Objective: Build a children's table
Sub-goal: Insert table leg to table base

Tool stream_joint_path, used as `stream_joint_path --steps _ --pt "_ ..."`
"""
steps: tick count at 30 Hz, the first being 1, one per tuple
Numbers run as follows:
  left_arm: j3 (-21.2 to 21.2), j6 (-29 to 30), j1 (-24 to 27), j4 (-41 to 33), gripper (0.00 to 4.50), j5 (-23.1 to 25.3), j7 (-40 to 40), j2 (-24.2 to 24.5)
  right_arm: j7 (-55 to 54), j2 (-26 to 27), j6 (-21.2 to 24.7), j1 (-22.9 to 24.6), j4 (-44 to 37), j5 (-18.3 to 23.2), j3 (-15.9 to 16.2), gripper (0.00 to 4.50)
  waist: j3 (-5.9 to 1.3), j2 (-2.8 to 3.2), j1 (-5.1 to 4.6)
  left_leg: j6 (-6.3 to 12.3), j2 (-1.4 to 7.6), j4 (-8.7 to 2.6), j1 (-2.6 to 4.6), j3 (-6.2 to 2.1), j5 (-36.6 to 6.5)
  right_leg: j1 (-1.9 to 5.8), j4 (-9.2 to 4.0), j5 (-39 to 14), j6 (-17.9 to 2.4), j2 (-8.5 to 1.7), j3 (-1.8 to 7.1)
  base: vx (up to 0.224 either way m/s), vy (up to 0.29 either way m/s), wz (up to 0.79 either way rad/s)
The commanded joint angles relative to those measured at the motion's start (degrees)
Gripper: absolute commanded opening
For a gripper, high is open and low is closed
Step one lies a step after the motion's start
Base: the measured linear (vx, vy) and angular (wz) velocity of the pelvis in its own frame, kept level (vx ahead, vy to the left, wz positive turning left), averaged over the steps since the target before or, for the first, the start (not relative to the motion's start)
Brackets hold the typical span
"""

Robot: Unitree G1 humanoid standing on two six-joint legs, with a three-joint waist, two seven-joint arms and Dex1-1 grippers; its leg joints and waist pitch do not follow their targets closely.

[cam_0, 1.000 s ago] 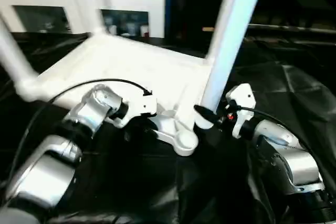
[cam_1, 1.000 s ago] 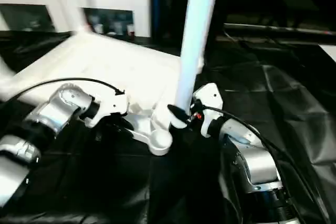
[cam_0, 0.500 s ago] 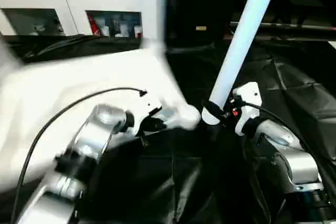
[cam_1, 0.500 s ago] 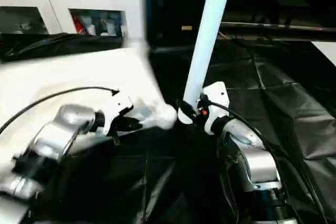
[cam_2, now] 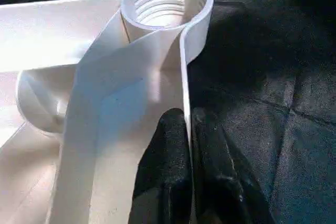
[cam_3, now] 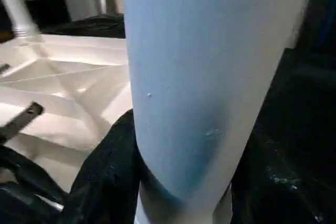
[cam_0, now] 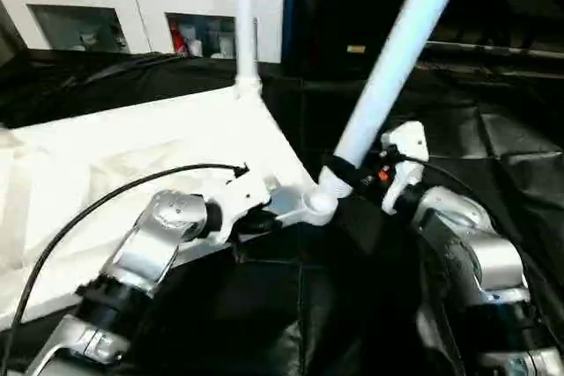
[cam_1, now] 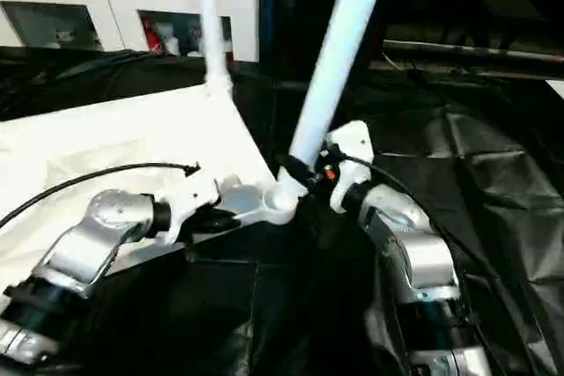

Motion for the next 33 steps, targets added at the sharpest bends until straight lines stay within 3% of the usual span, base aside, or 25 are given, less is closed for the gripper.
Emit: stream_joint_path --steps 1,4,9,11,14,18,23,27,28,33 --pt "-1.65 -1.2 -1.43 1.27 0.0 -0.42 -0.71 -0.86 2.07 -0.7 1.01 -1.58 3.02 -0.81 2.09 1.89 -3.44 -0.58 -0.11 2.51 4.07 -4.89 1.43 -1.5 -6.13 1.63 -4.42 -0.37 -14.74 -4.12 2.0 0.0 0.0 0.0" --pt "-0.96 -1.47 -2.21 3.1 0.0 -1.34 -0.84 -1.67 2.3 0.1 -1.8 -3.95 9.16 -2.42 2.6 1.89 -3.49 -0.73 0.06 1.36 4.14 -4.81 1.62 -1.28 -6.67 1.45 -4.42 -1.25 -15.11 -4.14 2.1 0.0 0.0 0.0" --pt "-0.79 -3.44 -2.43 4.04 0.0 -2.05 -1.22 -1.86 1.7 0.83 -3.71 -6.06 12.99 -3.71 2.51 1.89 -3.43 -0.99 0.19 1.67 4.16 -4.85 1.5 -1.19 -6.25 1.57 -4.4 -1.16 -14.66 -4.19 2.1 0.0 0.0 0.0" --pt "-0.92 -3.09 -2.55 4.13 0.59 -2.13 -1.71 -1.71 1.68 0.8 -4.21 -6.91 14.28 -3.62 2.37 1.88 -3.5 -0.99 0.38 1.93 4.22 -4.8 1.48 -1.11 -5.7 1.62 -4.31 -0.81 -14.43 -4.24 2.1 0.0 0.0 0.0" --pt "-0.82 -2.64 -2.65 4.22 0.73 -2.26 -1.93 -1.62 1.79 0.8 -4.56 -7.47 15.11 -3.47 2.2 1.88 -3.56 -0.85 0.47 1.73 4.24 -4.8 1.56 -1.03 -5.52 1.53 -4.21 -0.7 -14.56 -4.1 2.03 0.0 0.0 0.0" --pt "-1.06 -2.21 -3.18 4.84 1.07 -1.97 -2.51 -1.0 2.54 1.05 -5.39 -7.88 15.58 -3.27 1.77 1.88 -3.74 -0.74 0.55 2.03 4.24 -4.69 1.61 -0.97 -4.16 1.59 -3.84 3.31 -14.86 -3.98 1.98 0.0 0.0 0.0" --pt "-1.39 -2.08 -3.91 6.17 1.08 -1.88 -2.72 -0.59 2.89 1.08 -5.5 -7.77 14.98 -3.01 1.58 1.88 -3.6 -0.67 0.57 1.49 4.29 -4.81 1.63 -0.98 -5.91 1.63 -4.11 1.15 -14.96 -4.09 2.06 0.0 0.0 0.0" --pt "-1.42 -2.09 -3.98 6.44 0.68 -1.93 -2.78 -0.48 2.95 1.04 -5.45 -7.66 14.51 -2.84 1.55 1.88 -3.67 -0.73 0.52 1.28 4.3 -4.81 1.68 -0.97 -5.57 1.65 -3.99 1.89 -15.01 -4.01 2.04 0.0 0.0 0.0" --pt "-1.29 -1.72 -4.1 6.86 0.68 -1.7 -2.35 -0.39 3.28 0.82 -5.3 -7.54 13.8 -2.5 1.45 1.88 -3.7 -0.33 0.56 1.2 4.3 -4.78 1.7 -0.99 -5.56 1.61 -3.97 2.24 -15.09 -4.02 2.03 0.0 0.0 0.0" --pt "-1.28 -1.15 -4.48 7.7 0.23 -1.05 -1.63 -0.21 4.26 0.12 -4.61 -7.16 12.33 -2.03 1.33 1.88 -3.64 -0.57 0.6 1.45 4.3 -4.79 1.64 -0.98 -5.64 1.74 -3.94 2.94 -15.29 -4.01 2.03 0.0 0.0 0.0"
